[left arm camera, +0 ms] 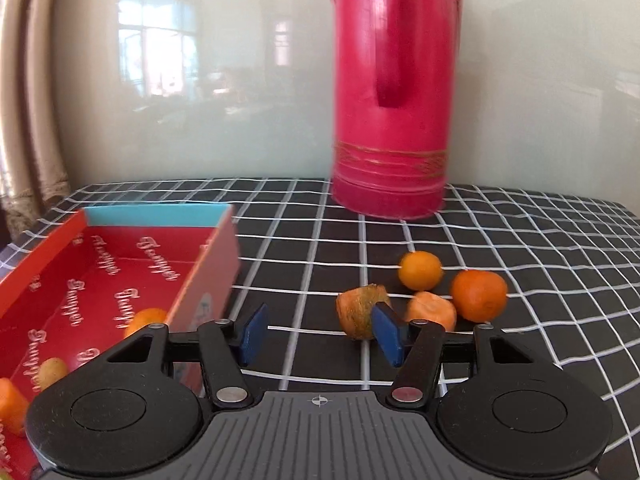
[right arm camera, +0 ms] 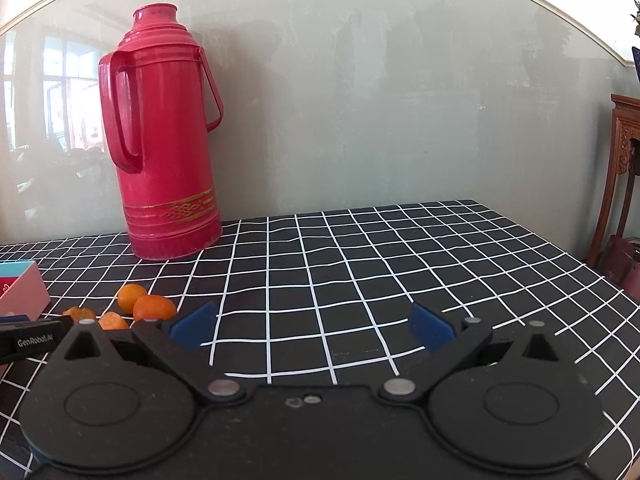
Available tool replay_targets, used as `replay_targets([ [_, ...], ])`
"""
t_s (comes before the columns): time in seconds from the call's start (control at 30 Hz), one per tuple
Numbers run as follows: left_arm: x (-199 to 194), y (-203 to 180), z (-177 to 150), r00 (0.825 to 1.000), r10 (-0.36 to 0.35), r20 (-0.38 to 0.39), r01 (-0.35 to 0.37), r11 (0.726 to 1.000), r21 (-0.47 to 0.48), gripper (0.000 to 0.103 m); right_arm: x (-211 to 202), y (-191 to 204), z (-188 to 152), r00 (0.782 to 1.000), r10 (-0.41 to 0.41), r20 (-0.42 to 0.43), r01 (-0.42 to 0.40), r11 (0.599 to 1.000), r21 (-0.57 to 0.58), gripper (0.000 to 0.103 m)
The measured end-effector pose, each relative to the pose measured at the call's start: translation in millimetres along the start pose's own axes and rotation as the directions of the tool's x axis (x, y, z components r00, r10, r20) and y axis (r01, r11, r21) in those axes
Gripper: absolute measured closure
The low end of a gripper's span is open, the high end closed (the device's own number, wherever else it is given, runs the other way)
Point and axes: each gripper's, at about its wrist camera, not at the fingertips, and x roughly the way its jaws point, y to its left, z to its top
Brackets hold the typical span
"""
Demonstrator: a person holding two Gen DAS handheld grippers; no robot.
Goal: Organize fruits
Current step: 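Reach the left gripper to an orange cylindrical piece and close on it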
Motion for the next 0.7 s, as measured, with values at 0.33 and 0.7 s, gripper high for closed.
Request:
replay_targets([
  [0.33,-13.4,-1.2,-3.8,0.996,0.072,0.057,-0.072,0.997,-0.004,0.046,-0.7,1.7,0.0,1.000,0.016,0.000,-0.016,1.000,-0.022,0.006],
  [0.7,-15.8,-25.0,-8.5,0.999,-0.036,0.036,0.032,0.992,0.118,0.046,-1.5,4.0,-0.8,1.000,0.027,0.000,-0.027,0.999,-0.041,0.006],
])
